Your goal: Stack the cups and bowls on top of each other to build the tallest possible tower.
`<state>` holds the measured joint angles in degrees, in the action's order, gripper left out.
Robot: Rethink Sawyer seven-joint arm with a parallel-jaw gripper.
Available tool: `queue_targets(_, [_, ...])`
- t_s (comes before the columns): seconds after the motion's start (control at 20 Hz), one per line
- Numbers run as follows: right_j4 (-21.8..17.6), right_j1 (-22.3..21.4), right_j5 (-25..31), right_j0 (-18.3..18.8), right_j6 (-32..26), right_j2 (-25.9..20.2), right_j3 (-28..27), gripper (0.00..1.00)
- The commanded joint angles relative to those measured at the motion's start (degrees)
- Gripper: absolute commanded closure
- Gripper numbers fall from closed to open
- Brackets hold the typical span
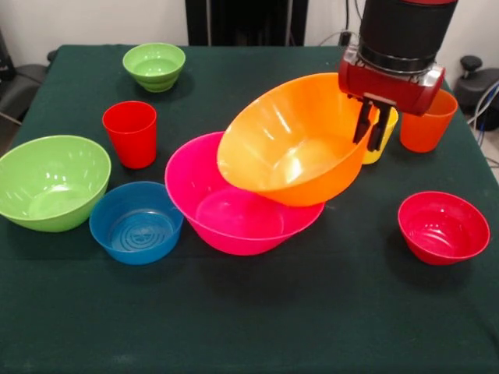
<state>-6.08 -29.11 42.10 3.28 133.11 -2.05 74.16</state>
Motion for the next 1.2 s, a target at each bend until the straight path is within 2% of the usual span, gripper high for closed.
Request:
queue_targets(0.05, [2.67, -4.09, 6.43, -2.13, 6.05, -0.82, 2.72, 1.00])
queue_targets(0.45, [4.67, -7.39, 5.77, -2.96, 5.65, 0.44, 5.60, 1.00])
queue_targets(1.2, [3.90, -7.37, 2.85, -0.83, 0.97, 0.24, 7.07, 1.00])
